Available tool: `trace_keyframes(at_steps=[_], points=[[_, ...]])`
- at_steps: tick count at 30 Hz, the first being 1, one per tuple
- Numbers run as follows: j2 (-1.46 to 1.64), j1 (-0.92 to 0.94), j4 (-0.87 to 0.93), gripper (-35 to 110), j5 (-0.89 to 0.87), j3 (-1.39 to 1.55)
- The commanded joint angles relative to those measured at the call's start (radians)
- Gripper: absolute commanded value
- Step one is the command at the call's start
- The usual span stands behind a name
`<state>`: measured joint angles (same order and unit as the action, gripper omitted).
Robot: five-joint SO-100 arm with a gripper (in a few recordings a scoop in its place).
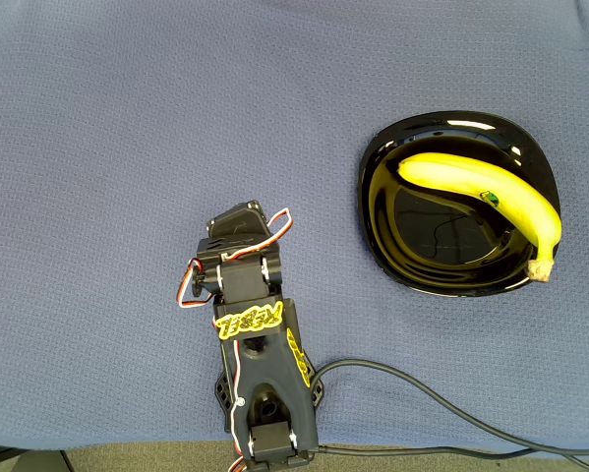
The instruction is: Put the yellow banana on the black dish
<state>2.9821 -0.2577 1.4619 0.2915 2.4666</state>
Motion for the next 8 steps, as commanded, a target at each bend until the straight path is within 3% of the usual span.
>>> trace_keyframes(at_steps=[1,8], points=[[-0.012,0.012,-0.021,0,0.003,-0.003],[-0.021,0.012,-0.025,0,0.003,-0.002]])
